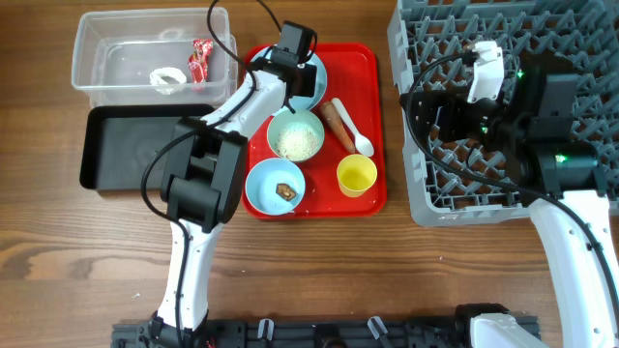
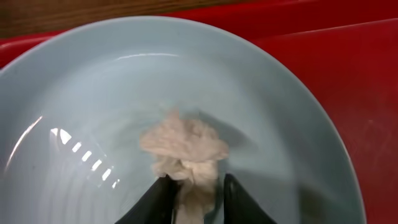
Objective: Sort waste into correct bins and load items into the dishwasher rack
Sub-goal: 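Carry the tissue left and release it into the clear bin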
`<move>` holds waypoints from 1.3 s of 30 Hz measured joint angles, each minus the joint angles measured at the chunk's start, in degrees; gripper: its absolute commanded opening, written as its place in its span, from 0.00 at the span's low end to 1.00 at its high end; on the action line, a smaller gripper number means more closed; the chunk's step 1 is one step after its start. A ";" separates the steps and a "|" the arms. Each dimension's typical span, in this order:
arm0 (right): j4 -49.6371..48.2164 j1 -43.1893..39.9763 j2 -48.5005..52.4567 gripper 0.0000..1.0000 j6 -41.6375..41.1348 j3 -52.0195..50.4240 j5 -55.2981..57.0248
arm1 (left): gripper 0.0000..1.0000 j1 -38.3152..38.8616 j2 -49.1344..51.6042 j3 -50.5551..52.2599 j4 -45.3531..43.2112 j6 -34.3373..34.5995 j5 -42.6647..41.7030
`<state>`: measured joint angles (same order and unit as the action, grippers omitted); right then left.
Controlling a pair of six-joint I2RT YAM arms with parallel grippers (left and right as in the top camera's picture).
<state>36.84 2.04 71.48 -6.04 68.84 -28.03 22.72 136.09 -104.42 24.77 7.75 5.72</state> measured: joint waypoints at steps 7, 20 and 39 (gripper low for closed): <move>0.00 0.00 0.00 1.00 0.02 0.00 0.00 | 0.04 -0.28 -0.15 -0.02 0.61 2.21 -0.02; -0.02 0.00 0.00 1.00 0.02 0.00 0.00 | 0.22 -12.90 -17.75 -0.76 6.40 15.21 2.82; -0.02 0.00 0.00 1.00 0.02 0.00 0.00 | 0.84 -18.56 -17.35 -0.70 14.58 19.58 0.68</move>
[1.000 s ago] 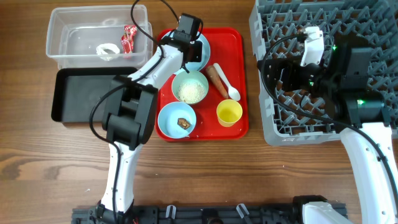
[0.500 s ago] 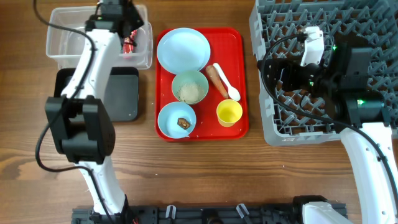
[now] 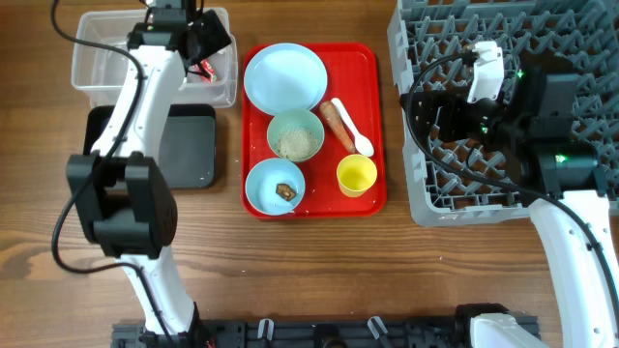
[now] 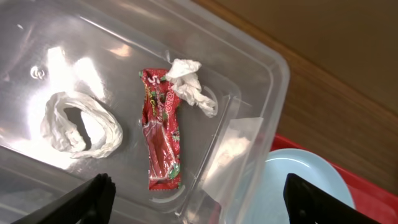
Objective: Sort waste into correct bins and load items into the dishwasher rack
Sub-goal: 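Carry the tissue left and release it into the clear bin, then grasp the rim of the green rice bowl with the left gripper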
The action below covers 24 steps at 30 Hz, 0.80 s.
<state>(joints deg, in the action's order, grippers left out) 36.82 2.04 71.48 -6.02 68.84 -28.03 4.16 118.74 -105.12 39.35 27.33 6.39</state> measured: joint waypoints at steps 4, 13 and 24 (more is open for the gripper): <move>-0.02 0.00 0.00 1.00 0.00 0.00 0.00 | 0.85 0.61 -3.19 0.00 4.04 -4.92 -6.19; -0.09 0.00 0.00 1.00 0.00 0.00 0.00 | 0.75 16.04 -3.45 0.07 23.74 -21.86 -16.37; -0.07 0.00 0.00 1.00 0.00 0.00 0.00 | 0.61 29.62 -3.48 12.76 11.43 -24.26 -13.92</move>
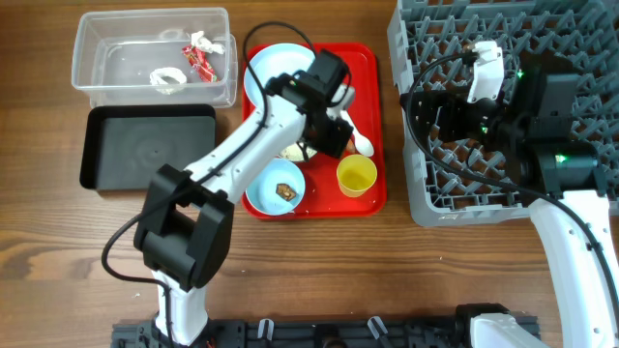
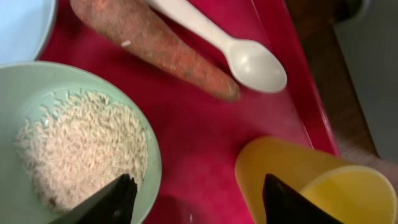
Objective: Sort waste into correct bins and load items into the dishwasher rack
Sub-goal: 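Grasp the rim of the green rice bowl with the left gripper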
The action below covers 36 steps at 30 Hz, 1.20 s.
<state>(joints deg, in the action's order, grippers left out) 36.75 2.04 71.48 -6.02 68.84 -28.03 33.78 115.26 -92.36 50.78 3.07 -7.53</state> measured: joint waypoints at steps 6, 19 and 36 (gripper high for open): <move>0.02 0.00 0.00 1.00 -0.46 0.00 0.00 | 0.52 1.09 0.00 6.16 -8.74 2.05 7.23; 0.11 0.00 0.00 1.00 -0.85 0.00 0.00 | 0.24 2.75 0.00 10.78 -13.42 5.86 11.91; 0.20 0.00 0.00 1.00 -0.85 0.00 0.00 | 0.04 3.67 0.28 11.15 -16.11 6.45 14.19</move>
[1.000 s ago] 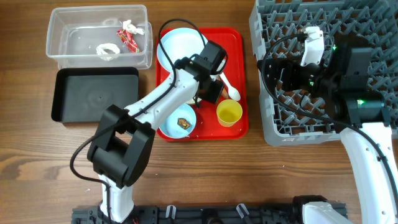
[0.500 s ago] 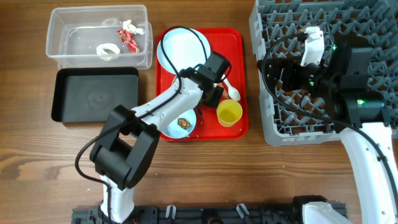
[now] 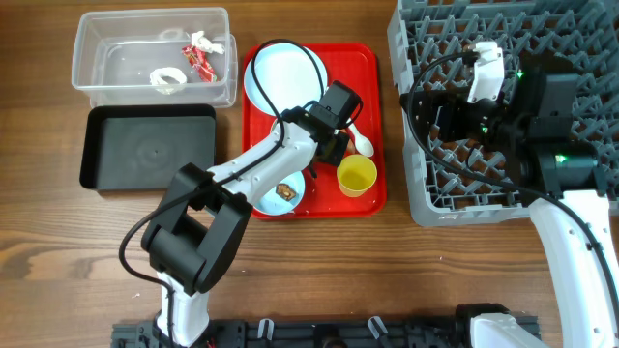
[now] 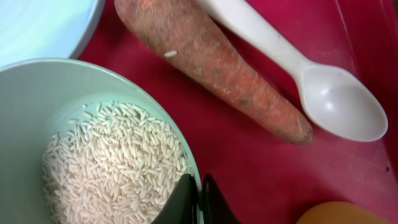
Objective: Sort waste into correct bins and load items into the dishwasher rack
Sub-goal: 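Grasp the rim of the green rice bowl with the left gripper, then tip the green bowl over the black tray to pour out the rice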
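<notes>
A pale green bowl filled with white rice stands on the red tray. My left gripper is shut on its right rim, one finger inside and one outside. Just beyond the bowl lie a carrot and a white spoon. To the right of the fingers is a yellow cup. The tray also bears an empty blue plate and a blue bowl with a brown scrap in it. My right gripper hangs over the grey dishwasher rack, its jaws not discernible.
A clear bin at the back left holds a tissue, a red wrapper and a white paper ring. A black bin sits in front of it. My left arm crosses the tray from the front.
My left gripper was open above the tray between the rice bowl and the yellow cup. Now it is lower and shut on the rice bowl's rim. The right arm has not moved.
My left gripper was first shut on a crumpled tissue in the blue plate. Then it was open over the clear bin, the tissue lying inside by the red wrapper. Then it hung open over the tray, and now it grips the rice bowl's rim.
</notes>
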`<move>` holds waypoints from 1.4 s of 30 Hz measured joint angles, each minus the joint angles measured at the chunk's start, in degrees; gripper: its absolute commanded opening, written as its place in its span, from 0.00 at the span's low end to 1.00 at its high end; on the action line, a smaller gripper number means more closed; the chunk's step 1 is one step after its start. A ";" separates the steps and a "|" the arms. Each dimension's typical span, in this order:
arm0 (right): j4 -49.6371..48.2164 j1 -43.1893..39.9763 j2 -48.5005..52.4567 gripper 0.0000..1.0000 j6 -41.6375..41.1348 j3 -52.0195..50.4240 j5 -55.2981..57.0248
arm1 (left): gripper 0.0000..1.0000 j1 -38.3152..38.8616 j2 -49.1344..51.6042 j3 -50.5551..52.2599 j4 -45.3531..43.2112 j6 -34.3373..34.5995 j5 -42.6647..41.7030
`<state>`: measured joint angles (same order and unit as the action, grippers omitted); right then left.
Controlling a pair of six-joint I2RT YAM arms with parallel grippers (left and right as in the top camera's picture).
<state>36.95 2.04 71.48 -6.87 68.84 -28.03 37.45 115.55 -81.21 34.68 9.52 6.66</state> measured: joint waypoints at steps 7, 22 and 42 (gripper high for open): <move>0.15 0.00 0.00 1.00 -0.02 0.00 0.00 | 0.04 0.00 -1.05 -0.28 -0.13 2.25 0.37; 0.57 0.00 0.00 1.00 -0.02 0.00 0.00 | 0.04 -26.77 -18.49 -1.77 17.03 6.60 -18.03; 1.49 0.00 0.00 1.00 -0.02 0.00 0.00 | 0.04 -66.73 -18.49 14.82 6.64 -9.40 -67.82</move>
<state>38.44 2.04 71.48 -6.90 68.84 -28.03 -29.28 97.06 -66.39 41.32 0.12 -61.17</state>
